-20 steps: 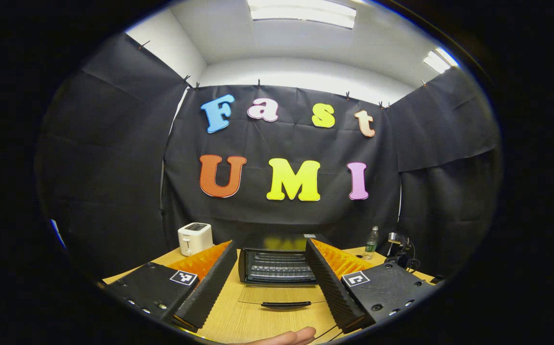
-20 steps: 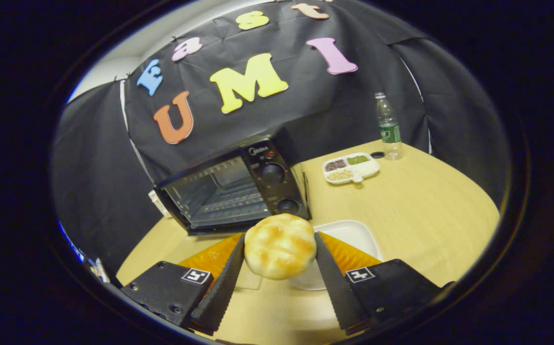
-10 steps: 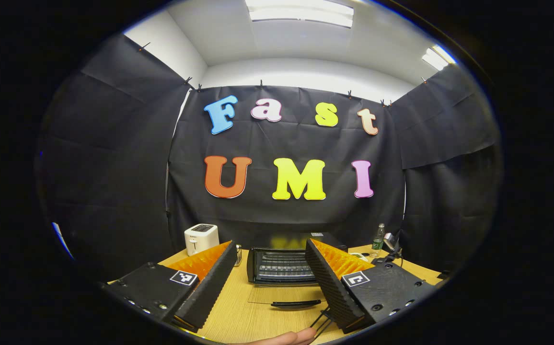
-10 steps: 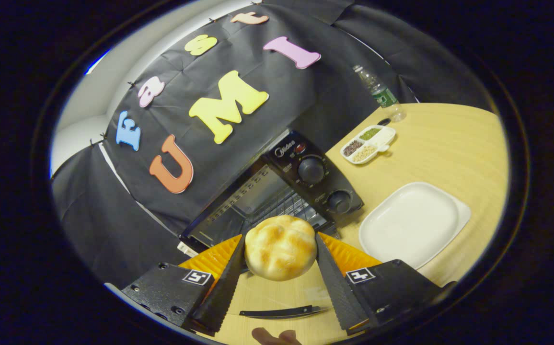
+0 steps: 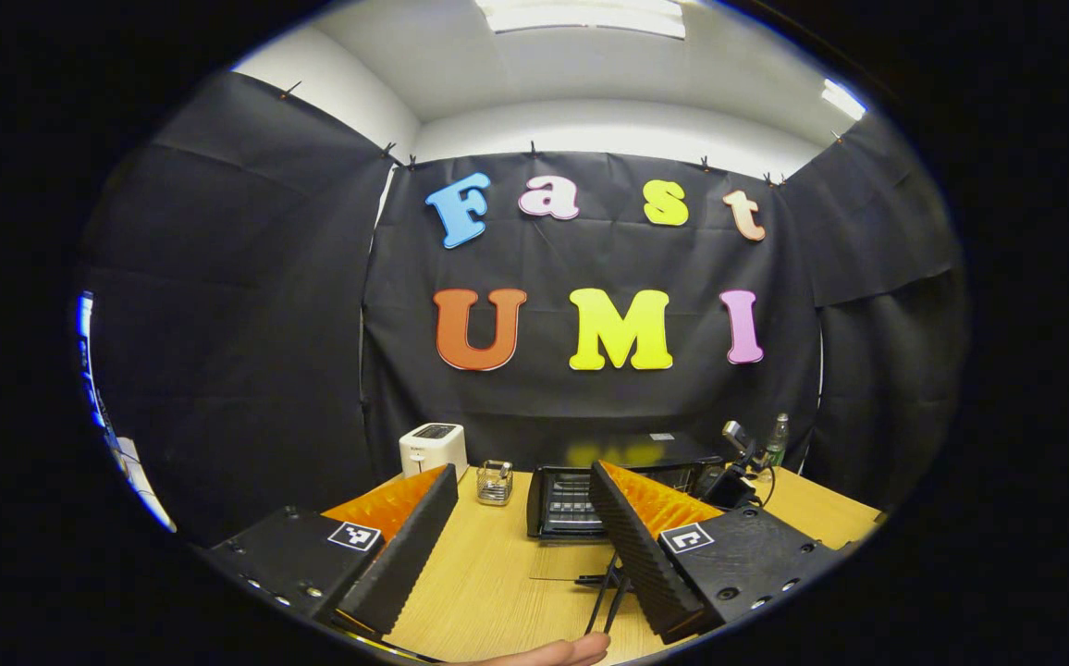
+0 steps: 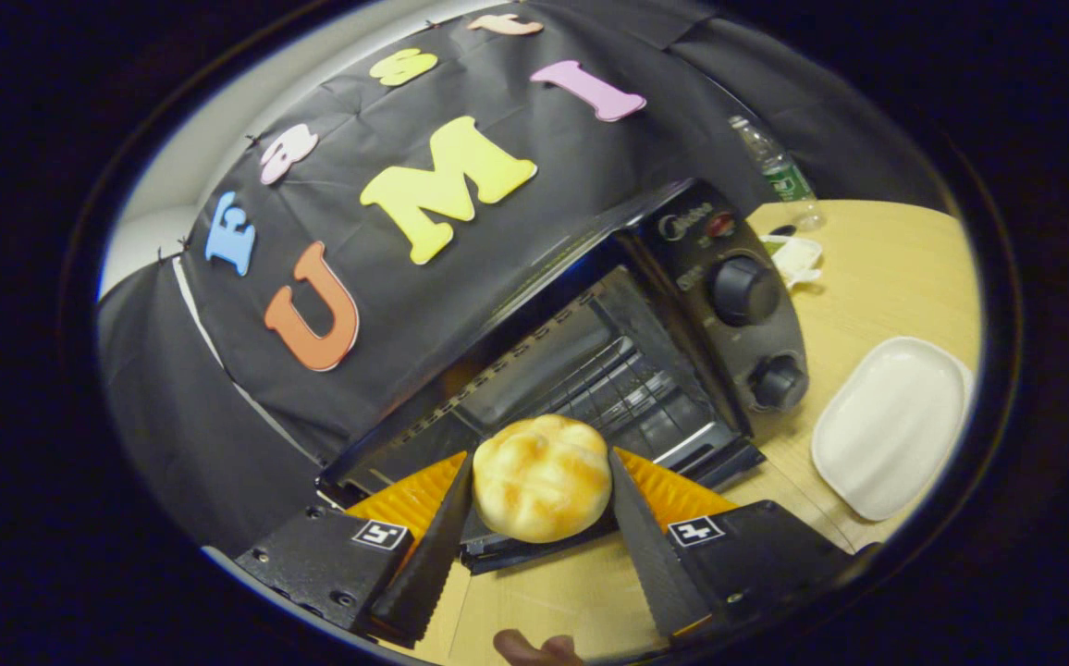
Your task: Open the electric oven with the left hand, put the food in, and close the electric oven.
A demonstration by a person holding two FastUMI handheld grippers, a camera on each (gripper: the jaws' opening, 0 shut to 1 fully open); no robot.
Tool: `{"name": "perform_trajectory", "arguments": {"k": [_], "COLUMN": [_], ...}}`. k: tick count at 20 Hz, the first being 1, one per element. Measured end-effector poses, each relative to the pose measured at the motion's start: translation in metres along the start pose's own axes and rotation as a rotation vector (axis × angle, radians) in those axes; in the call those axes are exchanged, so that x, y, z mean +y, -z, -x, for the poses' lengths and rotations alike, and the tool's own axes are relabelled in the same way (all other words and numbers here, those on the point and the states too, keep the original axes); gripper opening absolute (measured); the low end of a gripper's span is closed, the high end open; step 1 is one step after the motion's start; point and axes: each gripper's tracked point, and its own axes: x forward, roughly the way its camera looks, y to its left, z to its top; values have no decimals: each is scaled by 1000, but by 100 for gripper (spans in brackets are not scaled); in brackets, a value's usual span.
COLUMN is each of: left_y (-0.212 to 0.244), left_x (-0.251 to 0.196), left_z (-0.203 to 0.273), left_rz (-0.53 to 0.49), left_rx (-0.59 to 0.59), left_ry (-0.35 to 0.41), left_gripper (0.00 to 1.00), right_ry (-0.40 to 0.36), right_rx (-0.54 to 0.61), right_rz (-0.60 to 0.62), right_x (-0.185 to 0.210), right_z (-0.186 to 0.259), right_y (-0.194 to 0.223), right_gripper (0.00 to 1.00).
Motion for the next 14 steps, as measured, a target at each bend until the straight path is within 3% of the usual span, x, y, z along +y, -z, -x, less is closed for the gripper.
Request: {"name": "perform_trajectory", "arguments": {"k": [3,6,14], "left_y": [1,3,12], "left_x": [-2,-20,-19], "left_z": [-2,-4,-15], "left_rz": [12,58,40], "left_rx": [1,31,55], "left_ry": [20,90,96], "left_gripper": [94,94,94], "right_ry": [25,36,5], "right_rx": [-41,-79,-80], "right_rz": [80,138,138], "right_x": [1,-4,-1], "right_z": [-33,-52,-81], "right_y": [-5,-11,-10], "right_gripper": [86,86,86]}}
